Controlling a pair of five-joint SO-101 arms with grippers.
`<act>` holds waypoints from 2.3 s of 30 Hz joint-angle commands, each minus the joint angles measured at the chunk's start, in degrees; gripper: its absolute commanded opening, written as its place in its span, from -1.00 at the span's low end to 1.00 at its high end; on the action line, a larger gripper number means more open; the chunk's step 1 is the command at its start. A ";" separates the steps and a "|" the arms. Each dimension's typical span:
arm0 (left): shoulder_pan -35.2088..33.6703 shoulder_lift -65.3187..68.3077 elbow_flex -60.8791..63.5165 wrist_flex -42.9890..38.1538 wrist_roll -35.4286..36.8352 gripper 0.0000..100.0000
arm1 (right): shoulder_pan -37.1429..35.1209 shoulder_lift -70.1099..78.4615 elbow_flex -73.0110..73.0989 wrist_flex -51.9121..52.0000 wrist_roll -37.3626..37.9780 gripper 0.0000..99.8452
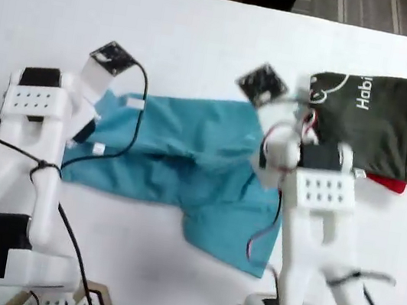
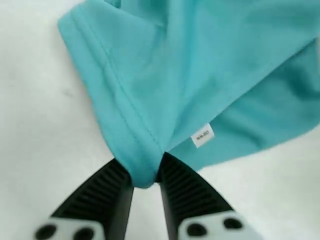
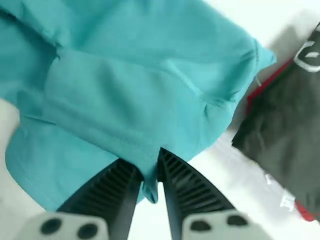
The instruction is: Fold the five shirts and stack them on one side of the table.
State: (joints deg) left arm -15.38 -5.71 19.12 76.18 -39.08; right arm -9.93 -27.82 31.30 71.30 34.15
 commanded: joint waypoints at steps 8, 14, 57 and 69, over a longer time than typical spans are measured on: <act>-0.97 -0.79 -2.59 8.35 -0.44 -0.95 | 0.31 -17.63 8.53 2.24 0.70 -0.96; -1.41 -0.35 0.48 8.44 -0.53 -0.95 | 0.31 -20.18 8.62 6.11 0.79 -0.96; -1.85 -0.35 12.00 0.09 -0.44 -0.95 | 4.35 -37.05 33.58 7.08 14.24 -0.95; -9.49 -0.79 3.91 0.79 0.09 -0.53 | 4.53 -37.67 31.91 5.32 13.98 -0.54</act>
State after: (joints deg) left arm -20.75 -5.71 28.97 76.70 -39.25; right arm -5.89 -63.69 65.23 78.33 47.96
